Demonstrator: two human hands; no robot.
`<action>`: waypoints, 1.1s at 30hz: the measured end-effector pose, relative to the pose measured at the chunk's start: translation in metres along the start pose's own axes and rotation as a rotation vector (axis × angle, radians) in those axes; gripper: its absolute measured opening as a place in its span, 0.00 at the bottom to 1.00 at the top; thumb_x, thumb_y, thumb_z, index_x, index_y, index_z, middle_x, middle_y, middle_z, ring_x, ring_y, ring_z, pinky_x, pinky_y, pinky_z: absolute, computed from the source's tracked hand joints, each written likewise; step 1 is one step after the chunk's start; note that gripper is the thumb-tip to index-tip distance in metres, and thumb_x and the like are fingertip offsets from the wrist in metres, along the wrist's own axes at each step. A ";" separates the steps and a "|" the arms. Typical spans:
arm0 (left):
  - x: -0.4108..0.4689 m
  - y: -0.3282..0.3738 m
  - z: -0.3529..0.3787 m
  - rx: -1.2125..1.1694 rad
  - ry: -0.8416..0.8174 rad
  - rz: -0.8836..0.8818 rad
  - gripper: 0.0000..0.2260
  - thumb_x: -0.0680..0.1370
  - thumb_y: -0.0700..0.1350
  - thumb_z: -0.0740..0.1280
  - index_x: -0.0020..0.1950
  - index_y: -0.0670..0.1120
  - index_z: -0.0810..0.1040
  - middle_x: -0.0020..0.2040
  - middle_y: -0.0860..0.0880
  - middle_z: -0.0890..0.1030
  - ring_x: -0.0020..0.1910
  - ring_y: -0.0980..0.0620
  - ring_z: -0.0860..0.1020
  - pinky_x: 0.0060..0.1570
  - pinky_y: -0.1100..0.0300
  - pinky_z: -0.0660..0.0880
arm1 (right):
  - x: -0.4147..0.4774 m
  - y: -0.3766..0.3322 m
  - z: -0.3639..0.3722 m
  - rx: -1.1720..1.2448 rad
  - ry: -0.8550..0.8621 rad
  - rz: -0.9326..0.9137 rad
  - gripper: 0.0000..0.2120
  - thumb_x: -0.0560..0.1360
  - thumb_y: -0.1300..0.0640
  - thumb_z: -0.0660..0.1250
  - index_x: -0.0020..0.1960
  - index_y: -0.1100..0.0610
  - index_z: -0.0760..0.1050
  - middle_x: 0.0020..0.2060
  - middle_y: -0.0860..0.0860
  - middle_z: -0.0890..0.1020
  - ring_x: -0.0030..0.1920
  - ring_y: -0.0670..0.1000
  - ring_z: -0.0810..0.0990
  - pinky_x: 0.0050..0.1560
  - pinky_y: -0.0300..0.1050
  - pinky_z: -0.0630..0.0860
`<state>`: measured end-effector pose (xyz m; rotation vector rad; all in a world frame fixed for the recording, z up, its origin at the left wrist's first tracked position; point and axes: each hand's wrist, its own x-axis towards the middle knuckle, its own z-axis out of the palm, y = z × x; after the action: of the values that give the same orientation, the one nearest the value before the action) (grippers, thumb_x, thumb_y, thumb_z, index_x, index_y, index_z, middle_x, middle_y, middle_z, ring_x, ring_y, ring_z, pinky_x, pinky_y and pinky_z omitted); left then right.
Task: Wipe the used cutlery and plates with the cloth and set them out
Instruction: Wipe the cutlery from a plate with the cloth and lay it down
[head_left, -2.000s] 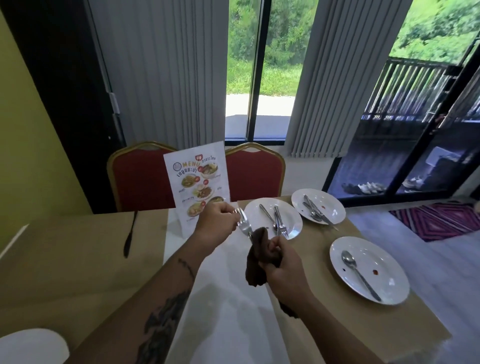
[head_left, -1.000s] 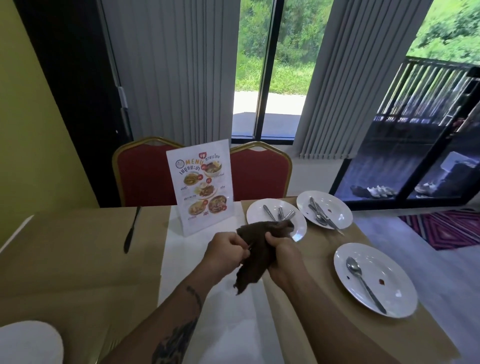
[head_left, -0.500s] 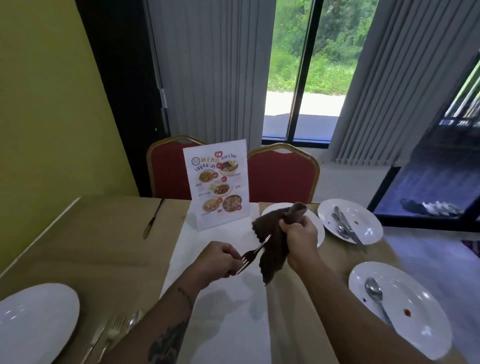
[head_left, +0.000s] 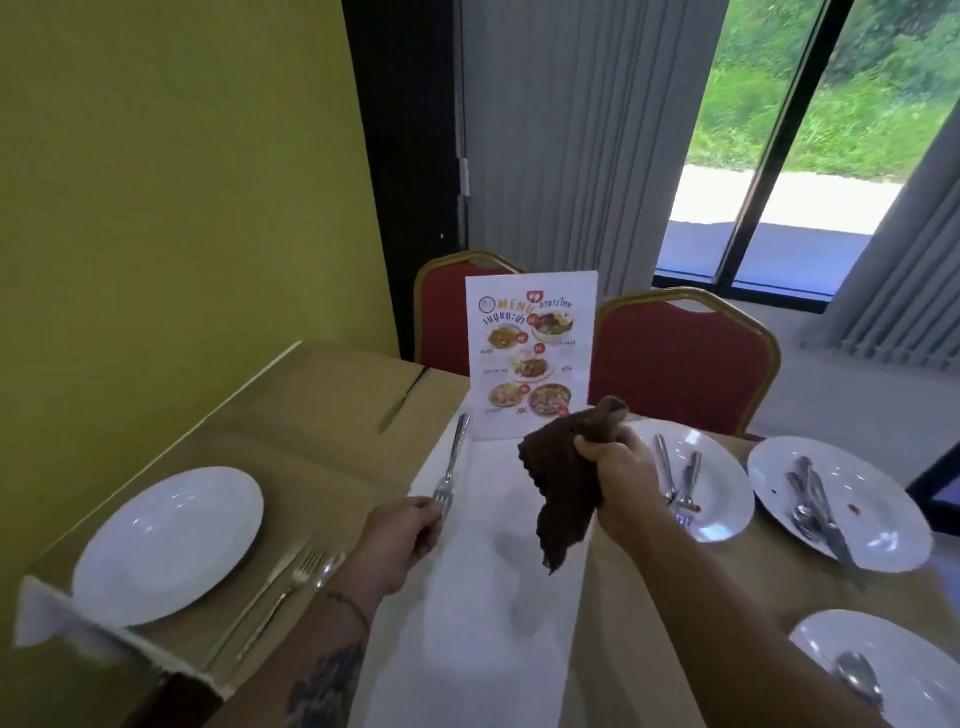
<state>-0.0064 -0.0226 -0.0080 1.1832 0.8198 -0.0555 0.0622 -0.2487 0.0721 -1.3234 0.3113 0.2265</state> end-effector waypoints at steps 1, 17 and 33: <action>0.006 0.002 -0.005 -0.029 0.030 0.002 0.04 0.76 0.33 0.69 0.43 0.39 0.82 0.29 0.49 0.79 0.26 0.56 0.76 0.29 0.67 0.77 | 0.001 0.006 0.005 -0.027 -0.030 0.025 0.10 0.76 0.70 0.67 0.54 0.58 0.77 0.50 0.59 0.84 0.51 0.59 0.83 0.48 0.54 0.81; 0.168 0.064 -0.077 0.202 0.046 0.053 0.10 0.76 0.43 0.69 0.34 0.46 0.79 0.28 0.50 0.78 0.32 0.50 0.75 0.39 0.59 0.74 | 0.023 0.070 0.098 -0.380 0.081 0.136 0.09 0.75 0.71 0.66 0.53 0.62 0.77 0.47 0.64 0.84 0.45 0.62 0.86 0.43 0.53 0.82; 0.256 0.109 -0.041 0.415 0.065 0.010 0.09 0.69 0.31 0.64 0.32 0.40 0.81 0.27 0.46 0.80 0.31 0.46 0.80 0.31 0.61 0.72 | 0.031 0.095 0.132 -0.519 0.213 0.203 0.08 0.74 0.70 0.67 0.48 0.60 0.77 0.44 0.58 0.85 0.44 0.57 0.85 0.40 0.47 0.77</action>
<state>0.2038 0.1513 -0.0782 1.5862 0.8844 -0.1867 0.0713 -0.0991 0.0027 -1.8359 0.5957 0.3536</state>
